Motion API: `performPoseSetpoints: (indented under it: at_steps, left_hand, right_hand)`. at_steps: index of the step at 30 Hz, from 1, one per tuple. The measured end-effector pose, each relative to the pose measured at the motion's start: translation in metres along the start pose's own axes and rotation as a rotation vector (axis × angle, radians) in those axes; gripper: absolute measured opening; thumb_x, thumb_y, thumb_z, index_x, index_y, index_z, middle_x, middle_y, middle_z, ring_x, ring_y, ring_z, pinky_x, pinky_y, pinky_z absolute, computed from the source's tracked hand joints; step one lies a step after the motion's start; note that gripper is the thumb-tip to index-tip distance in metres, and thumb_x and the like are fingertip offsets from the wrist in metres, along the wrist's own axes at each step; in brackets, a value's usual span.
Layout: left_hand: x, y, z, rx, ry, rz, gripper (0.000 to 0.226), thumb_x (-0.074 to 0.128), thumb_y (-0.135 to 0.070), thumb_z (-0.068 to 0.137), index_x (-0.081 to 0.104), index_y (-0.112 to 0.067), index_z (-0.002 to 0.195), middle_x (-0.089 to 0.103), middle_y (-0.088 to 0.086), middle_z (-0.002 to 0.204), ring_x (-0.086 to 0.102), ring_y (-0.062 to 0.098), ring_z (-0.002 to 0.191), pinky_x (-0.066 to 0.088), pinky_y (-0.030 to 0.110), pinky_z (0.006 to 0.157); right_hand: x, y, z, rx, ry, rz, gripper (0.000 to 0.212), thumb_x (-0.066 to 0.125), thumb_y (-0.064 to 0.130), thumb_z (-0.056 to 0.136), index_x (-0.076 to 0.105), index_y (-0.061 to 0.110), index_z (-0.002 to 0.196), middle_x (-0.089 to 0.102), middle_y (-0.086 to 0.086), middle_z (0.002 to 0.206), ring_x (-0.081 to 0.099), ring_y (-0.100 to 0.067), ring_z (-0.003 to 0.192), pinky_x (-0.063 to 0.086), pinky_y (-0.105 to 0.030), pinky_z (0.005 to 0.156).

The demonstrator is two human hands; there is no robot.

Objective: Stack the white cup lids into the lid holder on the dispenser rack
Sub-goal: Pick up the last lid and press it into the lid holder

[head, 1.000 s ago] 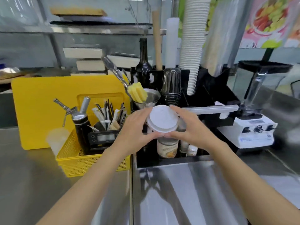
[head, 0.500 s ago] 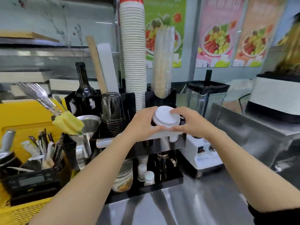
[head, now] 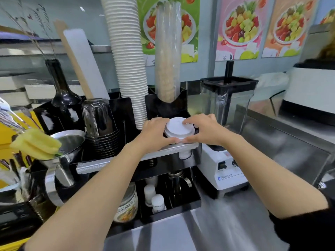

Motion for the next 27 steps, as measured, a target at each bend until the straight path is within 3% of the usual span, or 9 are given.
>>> performPoseSetpoints:
  at_steps: [4, 6, 8, 11, 14, 17, 20, 27]
  left_hand:
    - [0.003, 0.005, -0.001, -0.03, 0.031, 0.008, 0.058, 0.065, -0.054, 0.074, 0.053, -0.016, 0.117, 0.058, 0.006, 0.116, 0.042, 0.028, 0.12, 0.029, 0.04, 0.099]
    - [0.004, 0.003, -0.003, -0.075, 0.096, -0.001, 0.067, 0.063, -0.051, 0.079, 0.041, -0.015, 0.131, 0.042, 0.011, 0.14, 0.02, 0.027, 0.138, 0.016, 0.04, 0.109]
    - [0.007, 0.002, -0.003, -0.103, 0.157, 0.025, 0.075, 0.057, -0.05, 0.083, 0.029, -0.011, 0.14, 0.025, 0.012, 0.151, 0.006, 0.022, 0.143, 0.007, 0.038, 0.113]
    - [0.016, 0.005, 0.0, -0.068, 0.199, 0.133, 0.071, 0.043, -0.053, 0.089, 0.024, -0.01, 0.142, 0.02, 0.007, 0.155, -0.002, 0.02, 0.143, 0.002, 0.041, 0.114]
    - [0.019, 0.007, -0.001, -0.048, 0.185, 0.16, 0.068, 0.038, -0.054, 0.09, 0.026, -0.012, 0.142, 0.02, 0.004, 0.155, -0.003, 0.019, 0.143, 0.0, 0.041, 0.114]
    - [0.019, 0.007, -0.004, -0.005, 0.143, 0.153, 0.064, 0.039, -0.053, 0.09, 0.028, -0.016, 0.141, 0.023, 0.002, 0.154, 0.0, 0.017, 0.143, 0.0, 0.039, 0.114]
    - [0.019, 0.007, -0.004, 0.015, 0.115, 0.138, 0.062, 0.041, -0.052, 0.09, 0.03, -0.018, 0.141, 0.026, 0.002, 0.153, 0.003, 0.016, 0.143, 0.001, 0.038, 0.114]
    - [0.002, 0.006, -0.015, 0.033, 0.046, 0.126, 0.069, 0.044, -0.056, 0.088, 0.026, -0.019, 0.143, 0.025, 0.001, 0.154, 0.01, 0.014, 0.143, 0.009, 0.034, 0.115]
  right_hand:
    - [0.006, -0.004, 0.001, -0.004, 0.024, 0.023, 0.057, 0.065, 0.049, 0.075, 0.05, 0.023, 0.124, 0.055, 0.003, 0.125, 0.036, -0.017, 0.118, 0.017, -0.031, 0.092]
    - [0.007, -0.006, 0.0, 0.007, 0.041, 0.022, 0.059, 0.063, 0.051, 0.076, 0.048, 0.023, 0.126, 0.052, 0.003, 0.128, 0.033, -0.016, 0.123, 0.014, -0.03, 0.093]
    - [0.006, -0.006, -0.001, 0.017, 0.042, 0.018, 0.059, 0.062, 0.051, 0.077, 0.047, 0.023, 0.127, 0.052, 0.002, 0.129, 0.034, -0.015, 0.123, 0.014, -0.03, 0.094]
    - [0.005, -0.006, -0.004, 0.018, 0.048, 0.014, 0.061, 0.059, 0.05, 0.08, 0.042, 0.024, 0.132, 0.05, 0.001, 0.134, 0.032, -0.015, 0.127, 0.013, -0.03, 0.096]
    - [0.007, -0.009, -0.006, 0.017, 0.071, -0.034, 0.054, 0.053, 0.054, 0.082, 0.046, 0.029, 0.129, 0.042, 0.003, 0.142, 0.025, -0.015, 0.133, 0.011, -0.032, 0.097]
    - [0.013, -0.014, -0.007, 0.016, 0.145, -0.072, 0.038, 0.043, 0.057, 0.085, 0.061, 0.037, 0.111, 0.035, 0.006, 0.147, 0.018, -0.014, 0.135, 0.007, -0.032, 0.095]
    - [0.015, -0.016, -0.007, 0.031, 0.156, -0.072, 0.04, 0.041, 0.061, 0.084, 0.066, 0.035, 0.102, 0.035, 0.008, 0.147, 0.017, -0.012, 0.135, 0.006, -0.031, 0.096]
    - [0.006, -0.005, -0.01, 0.001, 0.035, -0.036, 0.053, 0.044, 0.059, 0.083, 0.046, 0.033, 0.129, 0.033, 0.005, 0.149, 0.024, -0.012, 0.134, 0.005, -0.028, 0.098]
Point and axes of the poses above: each hand's wrist, its own z-axis towards the middle knuckle, its own x-axis out of the palm, y = z × x, the point moved 3 cm from there along z, towards the middle knuckle
